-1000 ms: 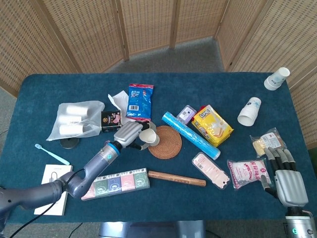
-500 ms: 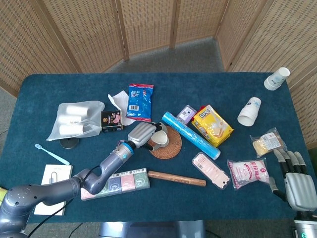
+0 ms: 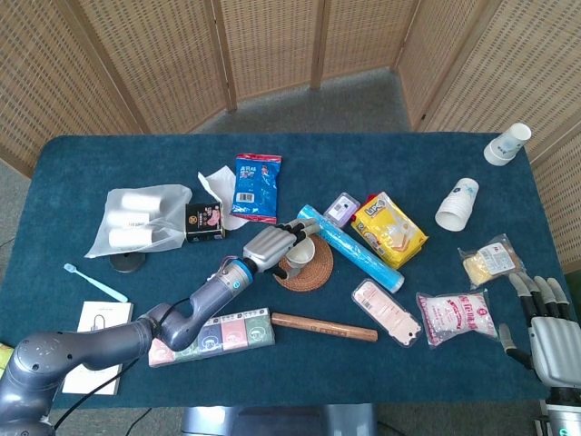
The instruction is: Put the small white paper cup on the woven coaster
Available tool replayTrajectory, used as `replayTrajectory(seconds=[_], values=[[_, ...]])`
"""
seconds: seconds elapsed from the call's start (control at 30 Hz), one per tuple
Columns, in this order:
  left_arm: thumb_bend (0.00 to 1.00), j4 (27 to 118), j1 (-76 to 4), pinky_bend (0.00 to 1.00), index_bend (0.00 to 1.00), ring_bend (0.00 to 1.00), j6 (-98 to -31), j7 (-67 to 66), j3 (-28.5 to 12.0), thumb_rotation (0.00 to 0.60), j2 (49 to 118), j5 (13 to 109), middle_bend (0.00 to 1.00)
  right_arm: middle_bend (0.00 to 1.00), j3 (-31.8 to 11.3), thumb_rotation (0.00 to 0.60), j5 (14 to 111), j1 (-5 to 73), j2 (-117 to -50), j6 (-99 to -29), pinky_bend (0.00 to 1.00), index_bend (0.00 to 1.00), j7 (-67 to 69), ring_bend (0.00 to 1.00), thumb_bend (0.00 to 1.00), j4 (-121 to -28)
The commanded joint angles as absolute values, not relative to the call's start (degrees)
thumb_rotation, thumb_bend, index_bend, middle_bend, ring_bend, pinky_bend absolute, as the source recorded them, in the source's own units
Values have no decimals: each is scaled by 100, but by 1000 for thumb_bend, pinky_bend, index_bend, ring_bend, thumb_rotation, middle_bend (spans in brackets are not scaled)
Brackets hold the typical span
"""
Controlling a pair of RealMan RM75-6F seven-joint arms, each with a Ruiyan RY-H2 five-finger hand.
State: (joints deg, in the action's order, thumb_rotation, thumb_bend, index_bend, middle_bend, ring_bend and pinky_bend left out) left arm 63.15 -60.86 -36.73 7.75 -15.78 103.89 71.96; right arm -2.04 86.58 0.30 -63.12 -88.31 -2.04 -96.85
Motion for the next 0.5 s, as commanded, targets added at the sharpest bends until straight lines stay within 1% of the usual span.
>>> replayTrajectory(seconds=[0.03, 0.1, 0.2, 0.3, 0.5], values=[[386, 6397, -6072, 1, 0, 0, -3811, 851, -1621, 600, 10322, 7252, 0, 0, -208, 600, 8656, 32, -6317, -8822, 0, 0, -209, 0, 480, -9682], [386, 6503, -6023, 0, 0, 0, -3942, 928, -1645, 600, 10212, 7307, 0, 0, -215, 600, 8654, 41, -6325, -8807, 0, 0, -212, 0, 479, -9678], [386, 6831, -5848, 0, 0, 0, -4157, 999, -1616, 600, 9837, 7399, 0, 0, -240, 600, 8643, 75, -6347, -8763, 0, 0, -226, 0, 479, -9654], [387, 7351, -5536, 0, 0, 0, -4459, 950, -1519, 600, 9245, 7483, 0, 0, -295, 600, 8601, 126, -6369, -8713, 0, 0, -254, 0, 479, -9615], [387, 8665, -4674, 0, 0, 0, -5243, 762, -1300, 600, 7807, 7489, 0, 0, -420, 600, 8525, 285, -6425, -8562, 0, 0, -409, 0, 479, -9566]])
